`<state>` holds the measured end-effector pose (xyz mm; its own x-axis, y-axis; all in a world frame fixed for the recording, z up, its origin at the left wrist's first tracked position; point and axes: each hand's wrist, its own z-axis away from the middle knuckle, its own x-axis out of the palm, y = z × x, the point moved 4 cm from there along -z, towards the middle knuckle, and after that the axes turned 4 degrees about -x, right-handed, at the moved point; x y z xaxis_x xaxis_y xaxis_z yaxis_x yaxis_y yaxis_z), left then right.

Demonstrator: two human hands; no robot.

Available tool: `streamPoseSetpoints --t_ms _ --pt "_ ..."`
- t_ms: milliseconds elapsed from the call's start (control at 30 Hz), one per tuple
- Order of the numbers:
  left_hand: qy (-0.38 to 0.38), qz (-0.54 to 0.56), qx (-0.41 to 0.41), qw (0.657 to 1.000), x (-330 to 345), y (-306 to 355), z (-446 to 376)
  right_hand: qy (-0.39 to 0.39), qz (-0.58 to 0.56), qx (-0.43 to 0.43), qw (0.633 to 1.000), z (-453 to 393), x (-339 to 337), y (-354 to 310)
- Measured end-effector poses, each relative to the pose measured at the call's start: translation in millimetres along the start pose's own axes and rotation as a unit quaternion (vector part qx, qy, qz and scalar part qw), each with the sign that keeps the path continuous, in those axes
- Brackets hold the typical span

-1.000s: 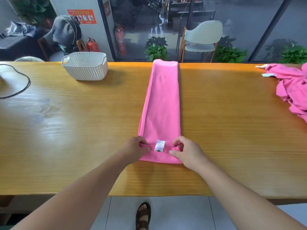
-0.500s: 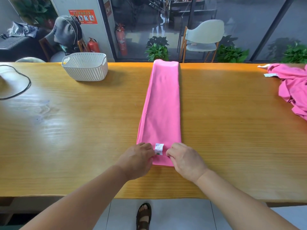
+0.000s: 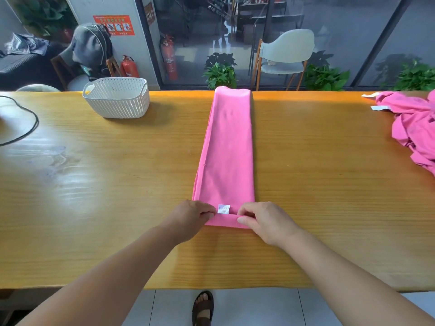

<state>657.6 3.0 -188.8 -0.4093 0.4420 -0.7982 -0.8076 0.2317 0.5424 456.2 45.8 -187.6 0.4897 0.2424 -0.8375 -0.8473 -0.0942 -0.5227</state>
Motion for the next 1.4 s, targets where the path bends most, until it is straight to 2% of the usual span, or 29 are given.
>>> streamPoseSetpoints --t_ms 167,300,467,567,633,833,967,1033,1100,1167,1233,1400 --pt "-0.006 0.018 -0.015 1.0 0.3 -2.2 -17.9 -0.011 -0.044 0.051 0.998 -12.3 0.3 6.9" --pt "0.05 -0.04 0.024 0.998 -3.6 2.4 -24.8 0.021 -0.062 0.059 0.996 -18.0 0.0 4.7" --pt "0.052 -0.148 0.146 0.977 11.4 14.1 -18.3 0.027 0.01 -0.026 0.999 -19.5 4.7 -4.3" --pt "0.079 -0.14 0.189 0.969 14.1 8.8 -8.6 0.064 0.07 -0.086 0.992 -13.1 8.9 -11.6" --pt "0.059 -0.135 0.18 0.973 12.5 8.6 -4.1 0.086 0.097 -0.116 0.985 -6.8 10.8 -12.9" --pt "0.014 -0.121 0.122 0.985 4.1 12.7 -13.7 0.058 0.173 -0.104 0.978 -6.7 10.8 -14.4" --pt "-0.037 -0.096 0.037 0.994 -1.7 10.0 -31.2 -0.032 0.123 -0.036 0.991 -25.3 -3.8 -9.1" --pt "-0.046 -0.09 0.022 0.995 -1.6 10.6 -39.4 -0.045 0.066 0.005 0.997 -34.4 -11.9 -2.6" --pt "-0.039 -0.086 0.034 0.995 -0.5 12.0 -45.0 -0.048 0.009 0.038 0.998 -40.1 -15.6 3.5" --pt "0.009 -0.11 0.056 0.992 -0.8 10.9 -51.9 -0.031 -0.011 0.043 0.999 -46.2 -16.8 8.0" --pt "0.049 -0.123 0.084 0.988 -1.0 11.4 -56.5 -0.003 -0.007 0.036 0.999 -51.2 -18.2 8.8" --pt "0.088 -0.131 0.164 0.974 6.5 16.9 -56.5 0.019 0.003 -0.014 1.0 -58.5 -12.4 0.4"
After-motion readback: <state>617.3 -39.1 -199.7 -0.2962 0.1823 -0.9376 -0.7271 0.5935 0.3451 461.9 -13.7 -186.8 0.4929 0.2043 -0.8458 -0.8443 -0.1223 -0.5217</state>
